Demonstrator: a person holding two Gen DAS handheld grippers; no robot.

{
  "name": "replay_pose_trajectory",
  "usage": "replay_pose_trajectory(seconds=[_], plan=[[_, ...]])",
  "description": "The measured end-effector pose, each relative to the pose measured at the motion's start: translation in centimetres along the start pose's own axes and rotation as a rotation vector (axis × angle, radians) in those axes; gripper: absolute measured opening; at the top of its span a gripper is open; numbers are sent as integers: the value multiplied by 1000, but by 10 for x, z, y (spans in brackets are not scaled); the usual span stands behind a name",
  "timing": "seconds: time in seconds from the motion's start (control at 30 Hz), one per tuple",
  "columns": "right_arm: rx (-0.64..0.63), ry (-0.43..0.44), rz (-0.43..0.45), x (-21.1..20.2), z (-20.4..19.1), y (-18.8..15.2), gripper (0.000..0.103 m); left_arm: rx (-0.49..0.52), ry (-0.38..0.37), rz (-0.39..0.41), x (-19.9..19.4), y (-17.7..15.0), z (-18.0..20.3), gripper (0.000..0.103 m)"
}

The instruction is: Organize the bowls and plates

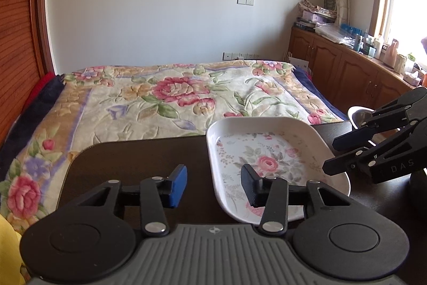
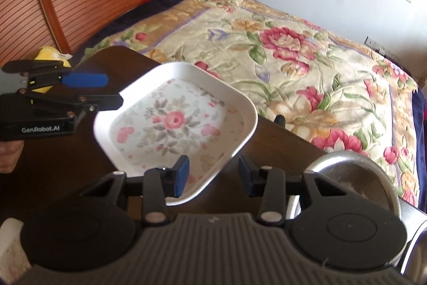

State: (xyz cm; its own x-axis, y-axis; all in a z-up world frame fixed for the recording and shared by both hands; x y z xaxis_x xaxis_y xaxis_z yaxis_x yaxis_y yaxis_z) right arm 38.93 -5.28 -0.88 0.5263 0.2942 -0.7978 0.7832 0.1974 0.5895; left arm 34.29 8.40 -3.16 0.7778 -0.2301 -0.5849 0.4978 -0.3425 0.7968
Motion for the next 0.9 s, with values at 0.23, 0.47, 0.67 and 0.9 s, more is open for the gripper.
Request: replay_pose_trajectory(seconds=[0.23, 0.47, 0.67, 0.9], plan=[[6, 1, -32, 8, 2, 2, 37, -8, -12, -17, 4, -3, -1, 38], [14, 6, -50, 13, 3, 4, 30, -14, -25, -29, 9, -5, -2, 31], [34, 24, -45, 17, 5, 4, 27, -20, -46, -47, 14, -9, -1, 20], [56, 50, -60, 19, 7, 7, 22, -25, -61, -48, 15, -8, 1, 20]])
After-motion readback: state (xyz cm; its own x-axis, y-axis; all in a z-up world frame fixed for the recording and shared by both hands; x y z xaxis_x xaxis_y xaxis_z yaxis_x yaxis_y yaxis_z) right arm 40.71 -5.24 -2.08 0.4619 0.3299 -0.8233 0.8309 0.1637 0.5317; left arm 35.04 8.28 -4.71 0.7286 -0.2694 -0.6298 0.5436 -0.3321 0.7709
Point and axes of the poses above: each gripper's, at about its wrist camera, not at the fingertips, and x roughly the way its jaws point, z to its right, y to its top, the point moved 2 cm from there along x, roughly the way its jaws point, and after that the axes turned 15 degrees about x, right-handed, at the moved point
